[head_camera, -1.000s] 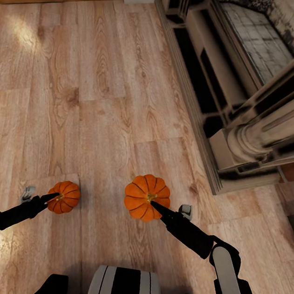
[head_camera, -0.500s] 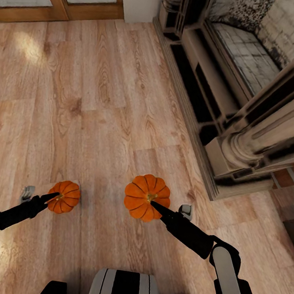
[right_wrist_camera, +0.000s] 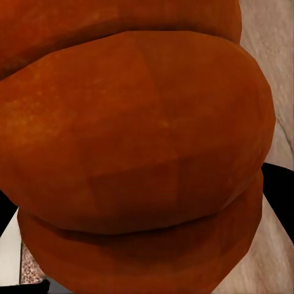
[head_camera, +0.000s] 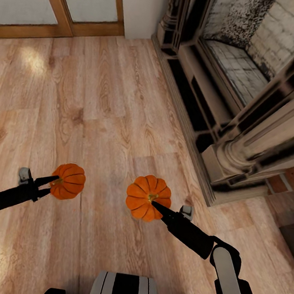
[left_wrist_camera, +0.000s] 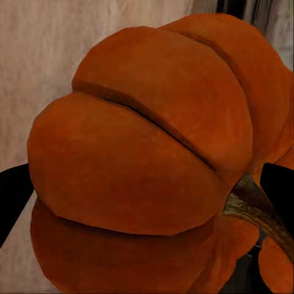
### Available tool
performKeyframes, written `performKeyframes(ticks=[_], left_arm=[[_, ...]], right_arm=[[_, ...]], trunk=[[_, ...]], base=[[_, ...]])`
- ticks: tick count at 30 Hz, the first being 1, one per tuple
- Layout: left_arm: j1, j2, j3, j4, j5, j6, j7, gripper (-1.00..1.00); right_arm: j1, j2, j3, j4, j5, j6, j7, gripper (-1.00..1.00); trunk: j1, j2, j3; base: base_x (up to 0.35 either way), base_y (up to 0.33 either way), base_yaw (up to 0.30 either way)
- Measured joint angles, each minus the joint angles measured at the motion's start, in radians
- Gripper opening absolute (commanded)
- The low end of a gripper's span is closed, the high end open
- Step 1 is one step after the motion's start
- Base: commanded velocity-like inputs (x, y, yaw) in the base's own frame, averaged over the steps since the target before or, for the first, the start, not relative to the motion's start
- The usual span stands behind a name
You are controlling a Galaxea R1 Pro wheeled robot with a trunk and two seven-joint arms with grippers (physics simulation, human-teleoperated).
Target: Place each of the two pumpkins and all three candles from the living room inside a cabinet in the living room (use any cabinet), then make sure every cabinet is closed, and position the cauldron so it is next to a table in the living room.
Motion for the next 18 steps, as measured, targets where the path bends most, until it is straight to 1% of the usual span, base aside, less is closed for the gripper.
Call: performKeyframes(ticks=[1,2,4,7,8,9,10,11,12,18], left_arm=[[0.0,0.003,0.0,-0.029,-0.006,0.027,-0.004,-1.0],[0.0,0.004,0.001,-0.043,0.009,0.046,-0.005,-1.0],[0.0,0.006,0.001,-0.076,0.001,0.074,-0.009,-1.0],[0.0,0.007,0.002,-0.093,0.001,0.109,-0.01,-1.0],[0.0,0.007,0.002,-0.095,0.004,0.114,-0.01,-1.0],[0.0,0.006,0.002,-0.098,0.004,0.123,-0.01,-1.0],[0.0,0.006,0.002,-0.099,0.004,0.126,-0.01,-1.0],[0.0,0.006,0.002,-0.1,0.003,0.128,-0.01,-1.0],[0.0,0.006,0.002,-0.1,0.003,0.129,-0.01,-1.0],[0.0,0.005,0.001,-0.102,0.004,0.147,-0.01,-1.0]], right_arm=[[0.0,0.0,0.0,0.001,0.001,-0.001,-0.002,-1.0],[0.0,0.001,0.0,0.002,0.003,-0.002,-0.003,-1.0],[0.0,0.001,-0.001,0.004,0.003,-0.004,-0.006,-1.0],[0.0,0.001,-0.001,0.006,0.003,-0.006,-0.009,-1.0],[0.0,0.001,-0.001,0.007,0.006,-0.007,-0.013,-1.0],[0.0,0.002,-0.001,0.009,0.003,-0.008,-0.037,-1.0],[0.0,0.003,-0.001,0.01,0.013,-0.011,-0.048,-1.0],[0.0,0.003,-0.001,0.01,0.007,-0.01,-0.055,-1.0],[0.0,0.004,0.0,0.01,0.001,-0.008,-0.058,-1.0],[0.0,0.004,-0.002,0.012,0.004,-0.009,-0.069,-1.0]], trunk=[[0.0,0.0,0.004],[-0.001,0.0,0.008],[-0.002,0.001,0.015],[-0.003,0.002,0.027],[-0.004,0.002,0.031],[-0.004,0.002,0.035],[-0.004,0.002,0.039],[-0.005,0.003,0.043],[-0.005,0.003,0.046],[-0.008,0.004,0.07]], base=[[0.0,0.0,0.0],[0.0,0.0,0.0],[0.0,0.0,0.0],[0.0,0.0,0.0],[0.0,0.0,0.0],[0.0,0.0,0.0],[0.0,0.0,0.0],[0.0,0.0,0.0],[0.0,0.0,0.0],[0.0,0.0,-0.001]])
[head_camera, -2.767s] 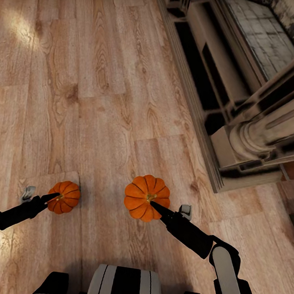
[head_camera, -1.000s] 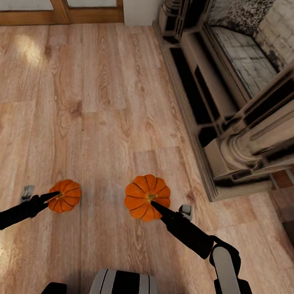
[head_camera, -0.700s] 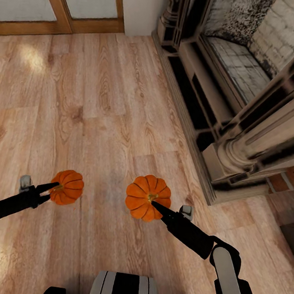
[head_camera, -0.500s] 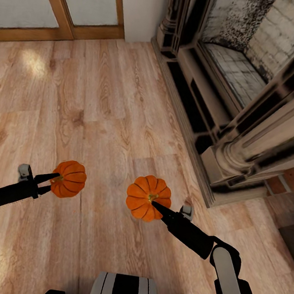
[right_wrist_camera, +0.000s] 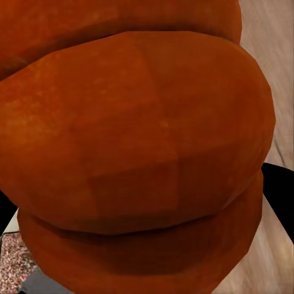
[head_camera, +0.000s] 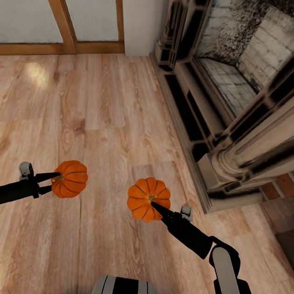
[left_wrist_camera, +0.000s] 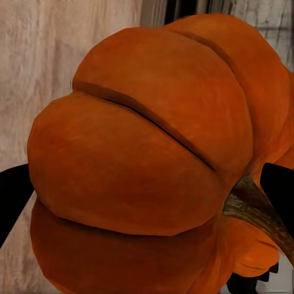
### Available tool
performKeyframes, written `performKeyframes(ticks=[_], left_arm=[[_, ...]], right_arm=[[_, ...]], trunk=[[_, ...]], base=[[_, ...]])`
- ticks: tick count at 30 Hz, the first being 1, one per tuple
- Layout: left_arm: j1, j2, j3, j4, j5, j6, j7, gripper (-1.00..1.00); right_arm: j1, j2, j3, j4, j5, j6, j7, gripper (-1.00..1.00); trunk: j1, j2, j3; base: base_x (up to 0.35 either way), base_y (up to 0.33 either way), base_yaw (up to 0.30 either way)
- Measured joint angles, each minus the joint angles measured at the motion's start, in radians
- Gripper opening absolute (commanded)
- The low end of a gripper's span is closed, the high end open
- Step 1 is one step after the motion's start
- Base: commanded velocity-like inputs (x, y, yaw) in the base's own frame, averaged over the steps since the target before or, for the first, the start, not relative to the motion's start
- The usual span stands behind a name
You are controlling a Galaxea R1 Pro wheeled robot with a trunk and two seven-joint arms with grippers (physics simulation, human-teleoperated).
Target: Place each of the two pumpkins and all three candles from the living room inside a cabinet in the living room (use any cabinet), then make sure every cabinet is closed, and position the cauldron so it is next to a table in the living room.
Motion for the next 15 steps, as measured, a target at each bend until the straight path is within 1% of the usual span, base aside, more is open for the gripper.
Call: performKeyframes(ticks=[3,6,9,11,15], left_arm=[[0.0,-0.001,0.0,-0.001,0.0,0.007,0.0,-1.0],[0.0,0.0,0.0,0.0,0.0,0.012,0.0,-1.0],[-0.001,-0.001,0.0,-0.004,-0.001,0.014,-0.001,-1.0],[-0.001,0.0,0.0,-0.009,0.002,0.015,-0.007,-1.0],[-0.001,0.0,0.0,-0.012,0.0,0.014,-0.014,-1.0]], right_arm=[[0.0,0.0,-0.008,0.001,-0.002,-0.001,-0.002,-1.0],[0.0,0.001,-0.013,0.006,0.001,-0.002,-0.013,-1.0],[0.0,0.001,-0.015,0.017,0.008,-0.004,-0.049,-1.0],[0.0,0.002,-0.016,0.02,-0.004,-0.002,-0.058,-1.0],[0.0,0.002,-0.015,0.024,0.0,-0.004,-0.065,-1.0]], trunk=[[-0.001,0.001,0.012],[-0.003,0.001,0.023],[-0.003,0.001,0.024],[-0.003,0.001,0.025],[-0.003,0.001,0.028]], base=[[0.0,0.0,-0.062],[0.0,0.0,-0.18],[0.0,0.0,-0.24],[0.0,0.0,-0.26],[0.0,0.0,-0.266]])
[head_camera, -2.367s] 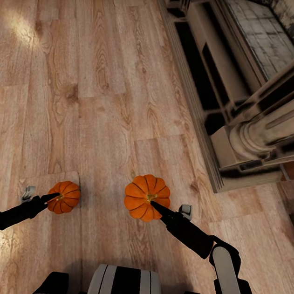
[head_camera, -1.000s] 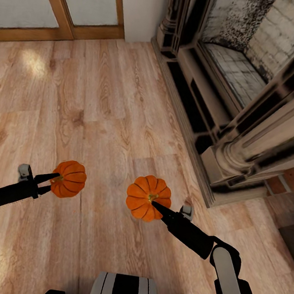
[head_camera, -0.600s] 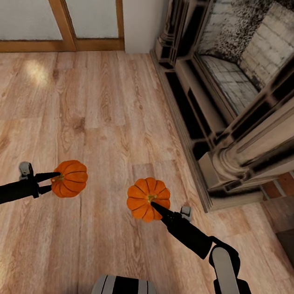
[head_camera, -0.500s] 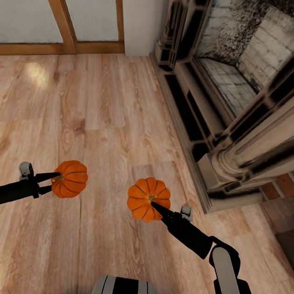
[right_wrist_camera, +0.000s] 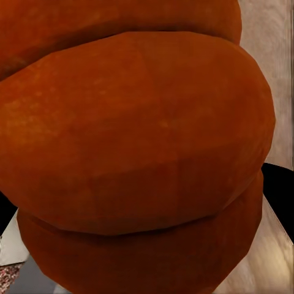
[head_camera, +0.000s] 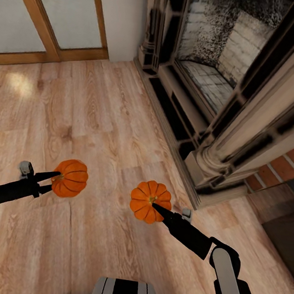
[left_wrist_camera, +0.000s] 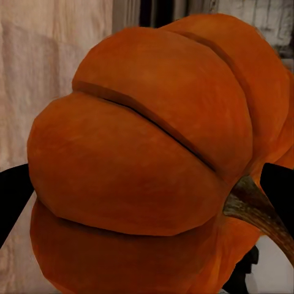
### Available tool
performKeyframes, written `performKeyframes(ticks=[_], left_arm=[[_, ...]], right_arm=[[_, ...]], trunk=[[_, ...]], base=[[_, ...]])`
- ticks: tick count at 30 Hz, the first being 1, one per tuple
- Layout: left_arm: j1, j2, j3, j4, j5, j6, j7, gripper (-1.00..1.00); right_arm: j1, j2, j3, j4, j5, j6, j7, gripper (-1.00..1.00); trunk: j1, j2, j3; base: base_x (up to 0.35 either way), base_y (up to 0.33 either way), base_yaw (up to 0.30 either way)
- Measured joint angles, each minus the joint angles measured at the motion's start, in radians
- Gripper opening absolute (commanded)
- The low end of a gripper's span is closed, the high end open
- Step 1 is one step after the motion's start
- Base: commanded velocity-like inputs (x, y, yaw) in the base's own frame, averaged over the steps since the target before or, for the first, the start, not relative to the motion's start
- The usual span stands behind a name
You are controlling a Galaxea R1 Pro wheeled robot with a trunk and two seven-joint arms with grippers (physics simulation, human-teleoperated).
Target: Place each of the two pumpkins and all three candles from the living room inside a cabinet in the living room (use any cabinet), then make sure every cabinet is closed, and position the cauldron so it is next to a table in the living room.
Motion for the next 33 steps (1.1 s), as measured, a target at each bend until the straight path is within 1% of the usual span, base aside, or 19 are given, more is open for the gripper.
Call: performKeyframes(ticks=[13,15,27,33], left_arm=[[0.0,0.0,0.001,-0.007,-0.002,-0.001,-0.004,-1.0],[0.0,0.0,0.002,-0.008,0.005,0.002,-0.004,-1.0],[0.001,0.0,0.001,-0.011,-0.001,-0.001,-0.004,-1.0],[0.0,0.0,0.001,-0.012,0.003,0.001,-0.005,-1.0]], right_arm=[[0.0,0.0,0.002,0.002,-0.005,0.001,-0.003,-1.0],[0.0,0.0,0.002,0.002,-0.005,0.001,-0.003,-1.0],[0.0,0.001,0.002,0.003,-0.001,-0.001,-0.003,-1.0],[0.0,0.001,0.002,0.002,-0.007,-0.001,-0.003,-1.0]], trunk=[[0.0,0.0,0.011],[0.0,0.0,0.012],[0.001,0.0,0.026],[0.0,0.0,0.035]], base=[[-0.009,0.0,-0.236],[-0.176,0.0,-0.08],[-0.294,0.0,-0.059],[-0.094,0.0,-0.079]])
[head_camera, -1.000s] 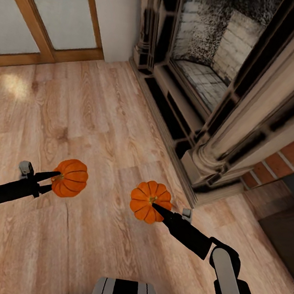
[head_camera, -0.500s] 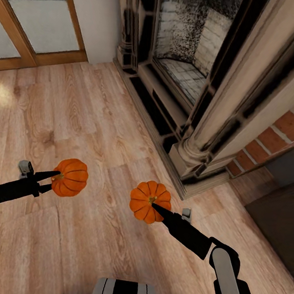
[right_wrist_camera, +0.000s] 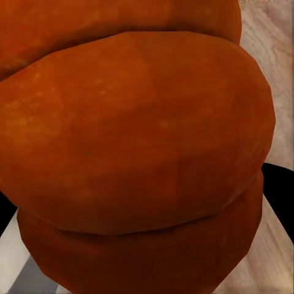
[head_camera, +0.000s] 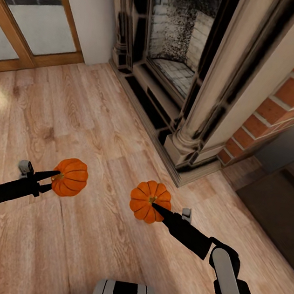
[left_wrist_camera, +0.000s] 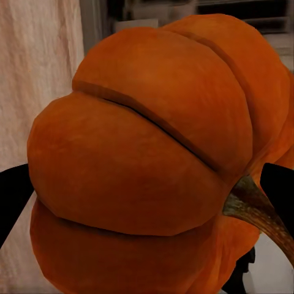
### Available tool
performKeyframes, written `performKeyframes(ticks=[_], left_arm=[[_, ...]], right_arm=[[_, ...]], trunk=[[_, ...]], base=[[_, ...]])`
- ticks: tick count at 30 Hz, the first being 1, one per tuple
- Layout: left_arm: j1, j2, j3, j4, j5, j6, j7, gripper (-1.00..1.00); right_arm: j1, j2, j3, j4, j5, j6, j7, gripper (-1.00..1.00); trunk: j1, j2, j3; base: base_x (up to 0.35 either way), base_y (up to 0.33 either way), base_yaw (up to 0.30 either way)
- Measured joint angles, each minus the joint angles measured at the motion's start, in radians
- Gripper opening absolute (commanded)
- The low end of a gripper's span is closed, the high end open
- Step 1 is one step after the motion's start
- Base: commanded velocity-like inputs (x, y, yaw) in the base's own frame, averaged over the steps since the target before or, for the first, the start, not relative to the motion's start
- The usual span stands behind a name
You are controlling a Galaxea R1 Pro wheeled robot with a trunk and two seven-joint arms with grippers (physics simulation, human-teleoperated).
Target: Place each of the two pumpkins and all three candles from the living room inside a cabinet in the living room (use any cabinet), then make sure every cabinet is closed, and position the cauldron so it is next to a table in the living room.
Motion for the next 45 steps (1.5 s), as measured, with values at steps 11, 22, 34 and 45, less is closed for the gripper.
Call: performKeyframes(ticks=[11,22,34,45], left_arm=[[0.0,0.0,0.0,0.002,-0.001,0.0,-0.022,-1.0],[0.0,0.0,0.0,0.001,0.0,0.0,-0.023,-1.0],[0.0,0.0,0.0,0.0,0.0,0.0,-0.028,-1.0],[0.0,0.0,0.0,0.0,0.0,0.0,-0.038,-1.0]], right_arm=[[0.0,0.001,0.0,0.0,-0.002,0.0,0.001,-1.0],[0.0,0.001,0.0,0.0,-0.003,0.0,0.008,-1.0],[0.0,0.001,0.0,0.0,-0.002,-0.001,0.011,-1.0],[0.0,0.001,0.0,0.0,-0.002,-0.002,0.012,-1.0]], trunk=[[0.0,0.0,0.017],[0.0,0.0,0.035],[0.0,0.0,0.054],[0.0,0.0,0.071]], base=[[-0.008,0.0,-0.083],[0.0,0.0,-0.084],[0.0,0.0,-0.086],[0.0,0.0,-0.087]])
